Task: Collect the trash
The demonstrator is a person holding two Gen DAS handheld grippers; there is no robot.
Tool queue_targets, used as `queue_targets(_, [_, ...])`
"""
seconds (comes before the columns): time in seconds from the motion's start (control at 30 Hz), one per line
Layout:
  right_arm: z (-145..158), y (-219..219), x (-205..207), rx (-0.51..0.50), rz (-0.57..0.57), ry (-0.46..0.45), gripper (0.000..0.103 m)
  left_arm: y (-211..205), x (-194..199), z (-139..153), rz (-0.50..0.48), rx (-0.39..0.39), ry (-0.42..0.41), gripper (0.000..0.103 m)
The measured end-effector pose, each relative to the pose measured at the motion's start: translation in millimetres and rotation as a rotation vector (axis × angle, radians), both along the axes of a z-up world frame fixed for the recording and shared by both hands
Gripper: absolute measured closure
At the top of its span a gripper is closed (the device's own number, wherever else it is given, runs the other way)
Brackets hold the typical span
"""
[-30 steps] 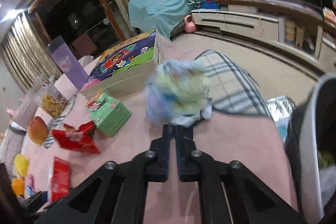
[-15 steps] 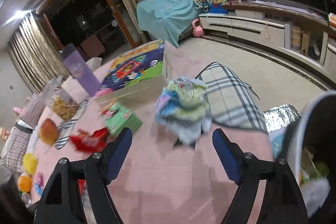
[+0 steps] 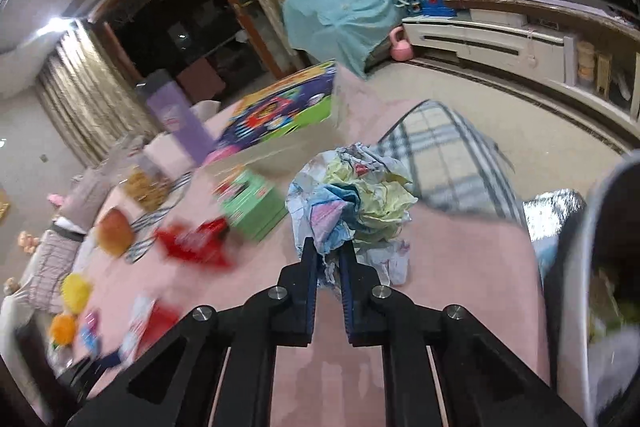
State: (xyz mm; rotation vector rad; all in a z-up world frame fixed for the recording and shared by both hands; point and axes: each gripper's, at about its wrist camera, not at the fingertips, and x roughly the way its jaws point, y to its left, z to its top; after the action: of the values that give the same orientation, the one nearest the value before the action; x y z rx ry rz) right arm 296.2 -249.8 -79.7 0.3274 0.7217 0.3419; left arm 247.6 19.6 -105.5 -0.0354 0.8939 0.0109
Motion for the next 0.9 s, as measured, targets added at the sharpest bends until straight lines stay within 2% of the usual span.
queue_targets(0.07, [0, 0, -25, 0.022, 0.014, -0.001, 0.093, -4, 5, 1, -0.006, 0.032, -0.006, 0.026])
queue_targets(0.1, [-2, 0, -39, 0.034, 0.018, -0.001, 0.093, -5, 6, 1, -0.009, 0.038, -0.009, 0.035])
queue_targets(0.23, [-8, -3, -70, 0.07, 0.023, 0.011, 0.093, -11, 16, -4, -0.04, 0.047, 0.015, 0.05])
queue_targets(0.5, [-14, -3, -99, 0.078, 0.031, 0.025, 0.093, -13, 0, 1, -0.063, 0.028, -0.015, 0.051])
queue_targets(0.9, [6, -8, -120, 0.05, 0.002, -0.02, 0.093, -58, -41, 12, -0.2, 0.005, -0.033, 0.051])
